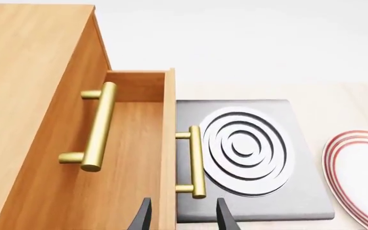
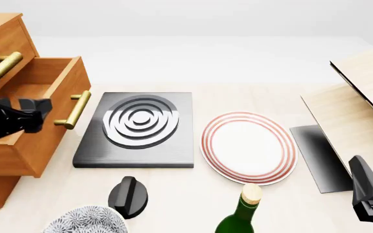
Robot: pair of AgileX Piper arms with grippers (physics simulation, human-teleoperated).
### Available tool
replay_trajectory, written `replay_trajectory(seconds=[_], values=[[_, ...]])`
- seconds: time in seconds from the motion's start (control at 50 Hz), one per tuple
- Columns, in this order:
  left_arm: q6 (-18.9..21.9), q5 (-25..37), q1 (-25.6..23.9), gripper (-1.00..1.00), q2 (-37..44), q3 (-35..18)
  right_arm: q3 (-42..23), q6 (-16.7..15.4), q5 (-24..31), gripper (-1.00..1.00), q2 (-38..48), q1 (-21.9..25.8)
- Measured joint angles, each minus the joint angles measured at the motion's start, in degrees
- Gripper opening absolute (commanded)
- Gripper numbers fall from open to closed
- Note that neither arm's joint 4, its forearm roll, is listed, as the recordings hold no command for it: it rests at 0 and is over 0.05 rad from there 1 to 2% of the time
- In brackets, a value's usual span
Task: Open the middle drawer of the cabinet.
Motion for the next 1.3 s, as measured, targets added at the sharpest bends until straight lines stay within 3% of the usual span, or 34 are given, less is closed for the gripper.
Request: replay_trajectory(seconds=[0.7,1.3], values=[[-0.77,-3.78,-0.67,1.00,3.78,3.44,0.00,0.00,0.02,1.00,-0.03,0.01],[-2.37,-3.50,-4.10,1.00,3.31,4.25,0.01,0.00,0.00,1.00,-0.01,0.01]])
